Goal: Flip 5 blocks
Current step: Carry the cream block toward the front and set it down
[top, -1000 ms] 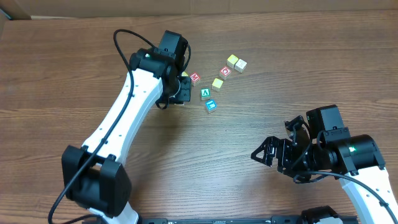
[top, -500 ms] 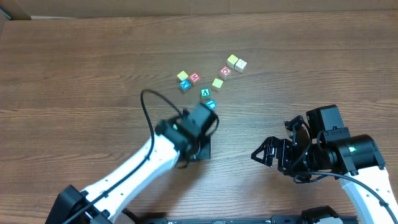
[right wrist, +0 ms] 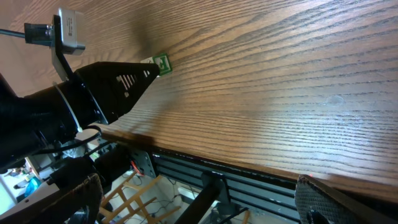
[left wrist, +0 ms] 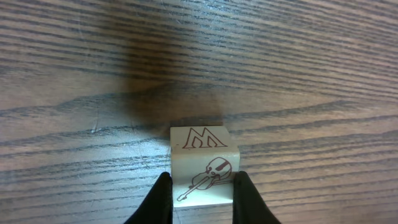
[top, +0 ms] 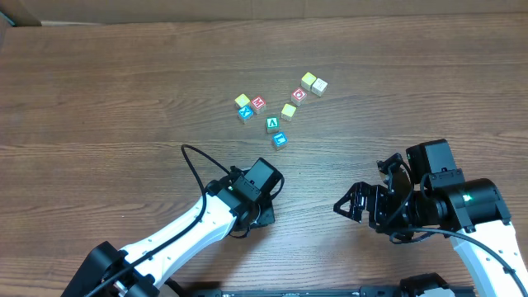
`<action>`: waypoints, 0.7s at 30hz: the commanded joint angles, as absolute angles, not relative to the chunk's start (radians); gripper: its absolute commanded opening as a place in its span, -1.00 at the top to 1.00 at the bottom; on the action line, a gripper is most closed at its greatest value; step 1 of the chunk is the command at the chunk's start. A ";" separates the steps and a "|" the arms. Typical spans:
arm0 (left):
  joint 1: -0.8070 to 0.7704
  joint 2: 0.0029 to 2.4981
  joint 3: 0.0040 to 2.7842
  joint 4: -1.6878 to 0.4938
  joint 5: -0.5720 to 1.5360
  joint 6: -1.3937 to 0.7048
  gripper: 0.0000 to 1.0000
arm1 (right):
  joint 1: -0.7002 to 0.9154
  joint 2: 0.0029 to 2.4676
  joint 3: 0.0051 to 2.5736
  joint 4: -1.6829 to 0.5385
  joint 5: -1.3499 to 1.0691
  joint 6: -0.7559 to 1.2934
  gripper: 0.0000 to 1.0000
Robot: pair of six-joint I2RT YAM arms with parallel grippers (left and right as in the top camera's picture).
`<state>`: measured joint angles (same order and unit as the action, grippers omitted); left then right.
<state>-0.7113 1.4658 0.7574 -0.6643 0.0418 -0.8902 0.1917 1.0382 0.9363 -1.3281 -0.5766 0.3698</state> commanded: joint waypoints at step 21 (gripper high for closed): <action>-0.687 1.458 0.802 -0.602 -0.004 -0.733 -0.25 | 0.197 1.034 0.950 -1.341 -0.578 0.361 -1.00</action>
<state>-0.7109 1.4643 0.7345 -0.6022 0.0311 -0.8124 0.1917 1.0382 0.9363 -1.3445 -0.5762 0.3691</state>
